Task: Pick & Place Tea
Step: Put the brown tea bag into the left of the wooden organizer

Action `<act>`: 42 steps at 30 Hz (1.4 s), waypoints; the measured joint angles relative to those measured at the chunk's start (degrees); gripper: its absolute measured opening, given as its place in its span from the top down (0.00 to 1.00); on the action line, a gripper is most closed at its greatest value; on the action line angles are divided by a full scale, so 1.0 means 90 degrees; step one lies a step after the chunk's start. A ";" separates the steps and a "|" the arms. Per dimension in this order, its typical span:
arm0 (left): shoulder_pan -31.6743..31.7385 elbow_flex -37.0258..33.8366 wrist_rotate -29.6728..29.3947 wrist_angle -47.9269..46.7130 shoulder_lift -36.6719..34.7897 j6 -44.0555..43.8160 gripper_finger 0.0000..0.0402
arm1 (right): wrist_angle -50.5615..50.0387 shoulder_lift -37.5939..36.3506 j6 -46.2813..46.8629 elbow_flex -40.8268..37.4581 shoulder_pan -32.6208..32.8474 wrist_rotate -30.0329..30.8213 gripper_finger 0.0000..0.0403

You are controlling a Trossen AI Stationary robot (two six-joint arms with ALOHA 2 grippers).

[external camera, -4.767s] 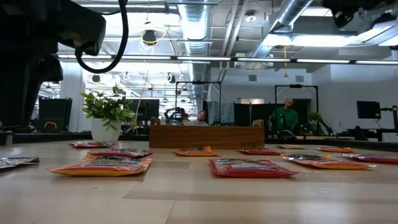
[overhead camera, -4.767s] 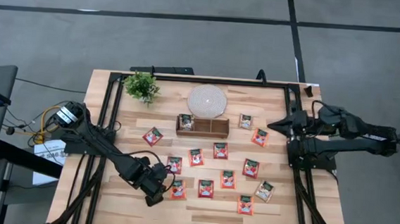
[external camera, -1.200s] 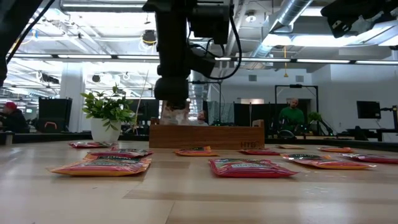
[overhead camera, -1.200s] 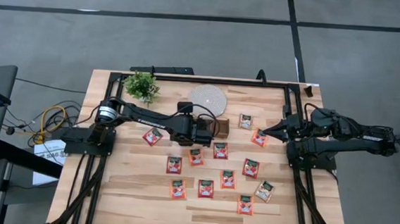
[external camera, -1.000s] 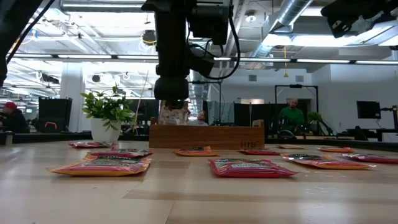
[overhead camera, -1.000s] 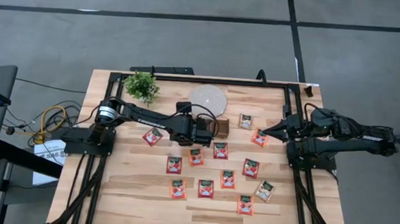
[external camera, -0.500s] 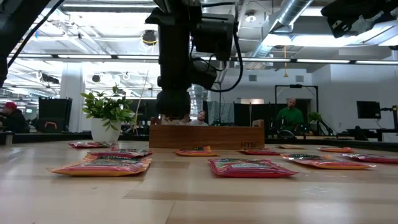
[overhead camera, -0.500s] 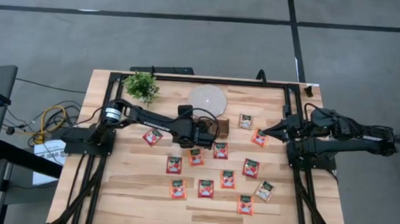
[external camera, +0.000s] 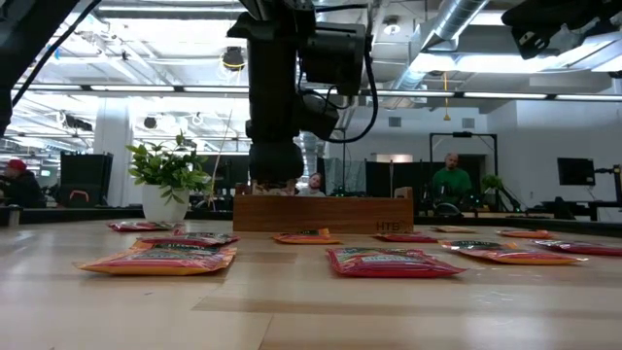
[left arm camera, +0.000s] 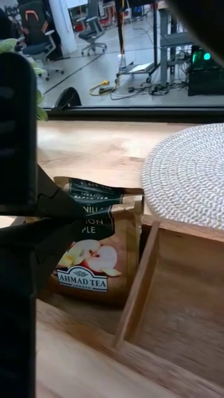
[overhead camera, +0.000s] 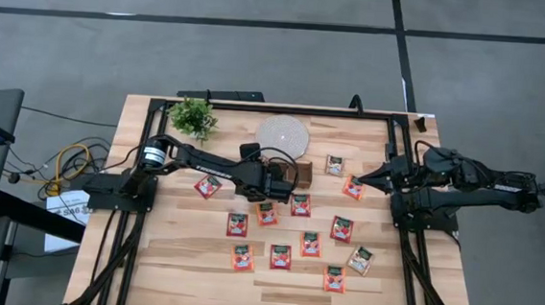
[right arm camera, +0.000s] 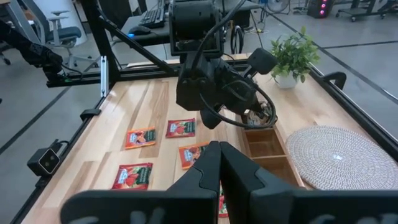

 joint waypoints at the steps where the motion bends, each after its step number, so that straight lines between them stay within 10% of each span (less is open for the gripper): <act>1: 0.0000 0.0000 0.0000 0.0006 0.0000 -0.0001 1.00 | 0.0000 0.0002 0.0002 0.0000 -0.0002 0.0000 1.00; 42: 0.0000 0.0000 0.0243 0.0044 0.0000 0.0225 1.00 | 0.0002 0.0002 0.0005 0.0000 0.0000 0.0004 1.00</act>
